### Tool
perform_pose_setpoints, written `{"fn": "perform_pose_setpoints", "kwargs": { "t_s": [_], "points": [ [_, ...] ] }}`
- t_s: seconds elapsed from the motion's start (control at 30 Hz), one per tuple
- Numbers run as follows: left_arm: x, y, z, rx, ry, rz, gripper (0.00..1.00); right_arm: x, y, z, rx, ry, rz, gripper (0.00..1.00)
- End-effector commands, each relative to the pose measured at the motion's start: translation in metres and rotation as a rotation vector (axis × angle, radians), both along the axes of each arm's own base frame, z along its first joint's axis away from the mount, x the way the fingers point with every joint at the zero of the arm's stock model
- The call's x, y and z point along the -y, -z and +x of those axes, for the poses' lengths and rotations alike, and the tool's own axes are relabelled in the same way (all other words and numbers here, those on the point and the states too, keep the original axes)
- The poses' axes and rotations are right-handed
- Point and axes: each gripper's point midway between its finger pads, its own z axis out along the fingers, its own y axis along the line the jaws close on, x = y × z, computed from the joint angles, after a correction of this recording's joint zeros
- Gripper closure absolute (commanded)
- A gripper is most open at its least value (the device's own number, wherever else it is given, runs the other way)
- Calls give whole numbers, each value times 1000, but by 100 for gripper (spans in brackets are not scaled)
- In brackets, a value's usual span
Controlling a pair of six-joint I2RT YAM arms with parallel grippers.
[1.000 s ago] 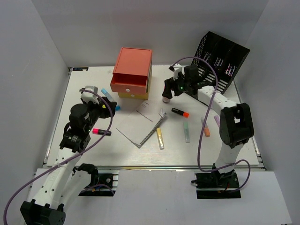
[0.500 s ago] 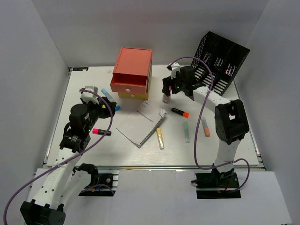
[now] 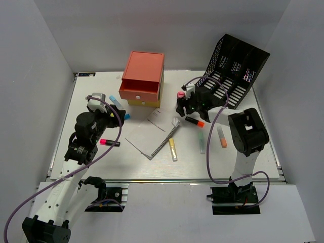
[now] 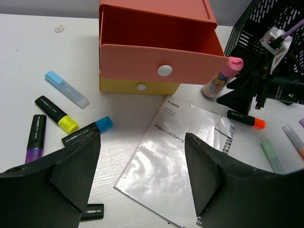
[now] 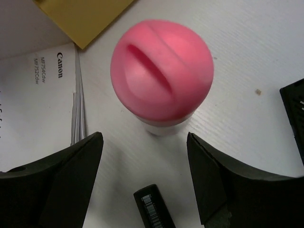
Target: Organize the desk
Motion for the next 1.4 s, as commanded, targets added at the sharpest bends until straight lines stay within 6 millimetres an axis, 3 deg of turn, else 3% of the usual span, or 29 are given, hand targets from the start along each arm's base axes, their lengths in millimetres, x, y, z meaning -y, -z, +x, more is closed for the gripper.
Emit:
{"fn": "perform_pose_setpoints", "kwargs": {
  "t_s": [0.0, 0.13, 0.4, 0.6, 0.87, 0.97, 1.0, 1.07, 1.1, 1.13, 1.2, 1.23, 1.37],
  "points": [
    [-4, 4, -1, -5, -13, 15, 19, -12, -50, 24, 179, 1, 94, 24],
    [-3, 5, -1, -8, -10, 14, 19, -13, -54, 27, 234, -8, 117, 24],
    [-9, 6, 1, -11, -41, 22, 19, -15, -45, 31, 229, -8, 126, 27],
    [-9, 7, 1, -14, -43, 23, 19, -17, -44, 36, 235, -13, 124, 33],
    [-10, 8, 2, -17, -47, 28, 18, -16, -44, 36, 254, -31, 102, 61],
    [-9, 8, 2, -16, -44, 26, 18, -15, -65, 29, 307, -78, 90, 72],
    [-9, 6, 2, -12, -43, 24, 18, -12, -83, 26, 341, -84, 90, 76],
    [-9, 5, 0, -6, -43, 23, 18, -11, -98, 19, 368, -128, 66, 95],
    [-9, 4, 0, -5, -43, 21, 18, -9, -121, 13, 411, -142, 64, 99],
    [-9, 3, 0, -1, -43, 19, 18, -7, -125, 9, 417, -162, 30, 100],
    [-10, 1, -2, 8, -43, 17, 18, -6, -162, 1, 478, -186, 28, 100],
    [-10, -1, -2, 14, -43, 15, 18, -4, -162, -4, 460, -201, 2, 100],
    [-10, -2, -3, 18, -43, 12, 18, -8, -221, -13, 506, -247, -6, 100]
  ]
}}
